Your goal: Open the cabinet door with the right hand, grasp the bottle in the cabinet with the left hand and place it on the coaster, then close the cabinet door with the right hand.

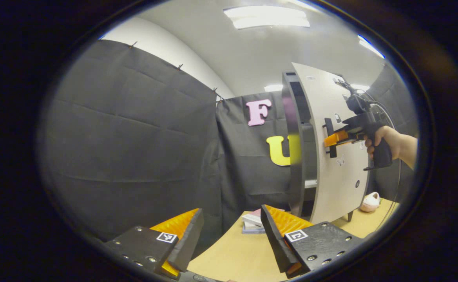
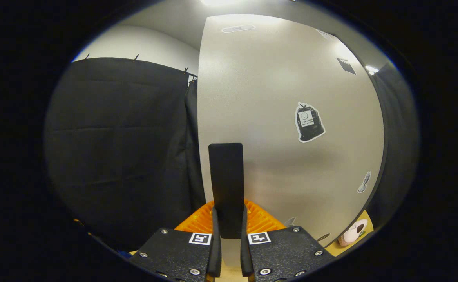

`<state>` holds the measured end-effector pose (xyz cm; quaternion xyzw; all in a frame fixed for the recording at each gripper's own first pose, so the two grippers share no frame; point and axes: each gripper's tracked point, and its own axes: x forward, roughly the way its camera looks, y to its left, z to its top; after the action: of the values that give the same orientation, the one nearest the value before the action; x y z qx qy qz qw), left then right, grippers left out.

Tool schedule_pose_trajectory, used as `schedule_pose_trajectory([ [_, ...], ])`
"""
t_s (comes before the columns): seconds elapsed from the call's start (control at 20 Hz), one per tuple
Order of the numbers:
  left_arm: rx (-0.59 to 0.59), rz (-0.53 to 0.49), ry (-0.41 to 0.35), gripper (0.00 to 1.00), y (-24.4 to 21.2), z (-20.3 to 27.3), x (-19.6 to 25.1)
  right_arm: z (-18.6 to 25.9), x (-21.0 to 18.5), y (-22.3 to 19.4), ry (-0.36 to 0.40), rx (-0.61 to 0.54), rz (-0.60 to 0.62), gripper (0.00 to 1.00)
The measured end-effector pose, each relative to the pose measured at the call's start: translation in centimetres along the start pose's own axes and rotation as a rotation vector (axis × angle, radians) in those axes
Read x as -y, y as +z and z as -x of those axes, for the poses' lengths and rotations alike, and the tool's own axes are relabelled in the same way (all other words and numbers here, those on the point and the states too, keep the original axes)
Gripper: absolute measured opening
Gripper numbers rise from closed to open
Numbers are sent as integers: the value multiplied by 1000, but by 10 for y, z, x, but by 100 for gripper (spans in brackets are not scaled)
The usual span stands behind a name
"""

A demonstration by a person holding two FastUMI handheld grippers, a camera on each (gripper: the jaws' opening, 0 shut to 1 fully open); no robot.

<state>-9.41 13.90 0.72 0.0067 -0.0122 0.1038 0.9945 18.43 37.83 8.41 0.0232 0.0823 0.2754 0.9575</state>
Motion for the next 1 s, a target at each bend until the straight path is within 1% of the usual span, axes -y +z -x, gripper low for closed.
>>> schedule_pose_trajectory([
  [0.05, 3, 3, -6, 84, 2, 3, 5, 2, 1, -1, 9, -3, -1, 20],
  [0.1, 5, 9, -16, 84, 4, 6, 13, 3, 2, -1, 18, -5, -3, 19],
  [0.15, 6, 12, -24, 88, 5, 10, 19, 5, 2, -1, 27, -8, -6, 19],
  [0.2, 7, 11, -28, 89, 7, 12, 24, 7, 3, -2, 36, -11, -5, 20],
  [0.25, 8, 6, -30, 88, 9, 13, 26, 8, 4, -2, 44, -13, -4, 19],
  [0.3, 11, 2, -33, 84, 10, 14, 29, 9, 6, -3, 52, -15, -3, 20],
  [0.35, 13, -2, -34, 89, 13, 16, 32, 11, 6, -3, 60, -17, -4, 18],
  [0.4, 15, -6, -37, 84, 15, 17, 36, 13, 7, -3, 68, -19, -4, 20],
  [0.45, 18, -11, -39, 84, 18, 18, 39, 15, 8, -3, 75, -20, -5, 19],
  [0.5, 21, -13, -43, 88, 19, 17, 43, 16, 9, -4, 82, -21, -5, 19],
  [0.55, 24, -13, -49, 88, 21, 18, 48, 18, 10, -4, 88, -20, -4, 19],
  [0.6, 25, -12, -55, 84, 21, 18, 52, 22, 10, -4, 94, -19, -4, 18],
  [0.65, 24, -12, -63, 88, 22, 19, 57, 24, 11, -4, 100, -18, -5, 20],
  [0.75, 26, -12, -80, 89, 25, 20, 69, 30, 13, -4, 110, -17, -4, 19],
  [0.85, 32, -15, -98, 89, 27, 23, 81, 33, 16, -5, 115, -17, -2, 20],
  [0.9, 35, -17, -107, 84, 27, 25, 87, 34, 18, -6, 117, -18, 0, 20],
  [0.95, 36, -17, -117, 84, 29, 26, 93, 35, 19, -6, 119, -19, 1, 20],
  [1.0, 38, -17, -126, 88, 30, 28, 99, 36, 21, -6, 120, -19, 1, 20],
])
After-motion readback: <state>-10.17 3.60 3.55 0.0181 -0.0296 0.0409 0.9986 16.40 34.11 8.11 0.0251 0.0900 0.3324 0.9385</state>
